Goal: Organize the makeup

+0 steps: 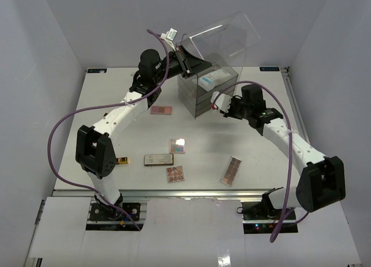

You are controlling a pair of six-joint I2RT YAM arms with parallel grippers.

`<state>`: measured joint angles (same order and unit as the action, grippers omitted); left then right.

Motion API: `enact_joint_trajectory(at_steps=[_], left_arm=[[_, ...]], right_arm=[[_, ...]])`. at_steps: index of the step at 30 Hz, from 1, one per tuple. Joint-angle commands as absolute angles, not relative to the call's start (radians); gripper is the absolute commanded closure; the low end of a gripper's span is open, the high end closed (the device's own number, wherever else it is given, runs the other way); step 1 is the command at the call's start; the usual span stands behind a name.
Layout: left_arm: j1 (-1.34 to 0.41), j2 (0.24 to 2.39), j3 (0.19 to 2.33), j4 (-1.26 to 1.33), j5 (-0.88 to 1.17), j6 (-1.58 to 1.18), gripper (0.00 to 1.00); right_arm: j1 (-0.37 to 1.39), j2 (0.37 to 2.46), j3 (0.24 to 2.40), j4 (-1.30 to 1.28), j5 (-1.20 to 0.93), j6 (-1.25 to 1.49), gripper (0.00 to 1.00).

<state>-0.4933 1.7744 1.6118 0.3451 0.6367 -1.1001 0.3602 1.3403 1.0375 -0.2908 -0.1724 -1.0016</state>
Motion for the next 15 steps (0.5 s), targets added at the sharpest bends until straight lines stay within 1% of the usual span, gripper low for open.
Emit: enact_joint_trajectory(at_steps=[1,4,6,15], left_arm=[[-0.469,1.694,1.688,0.42,0.592,-1.075,0.94],[-0.468,1.695,1.701,0.416,0.594,-1.075,0.94],[-0.466,1.694,1.705,0.415,0.595,-1.076,0.94],[-0.466,1.697,1.704,0.424,0.601,-1.085,0.94]], right_arm=[[0.44,1.401,1.109,0.046,0.084,-1.117,0.9],[0.474,1.428,1.082,0.223,0.161,-1.192,0.9],[0.497,1.453,1.068,0.29,0.179,-1.24,0.9],[0.511,1.575,1.045,0.637,0.182,-1.398,0.89]])
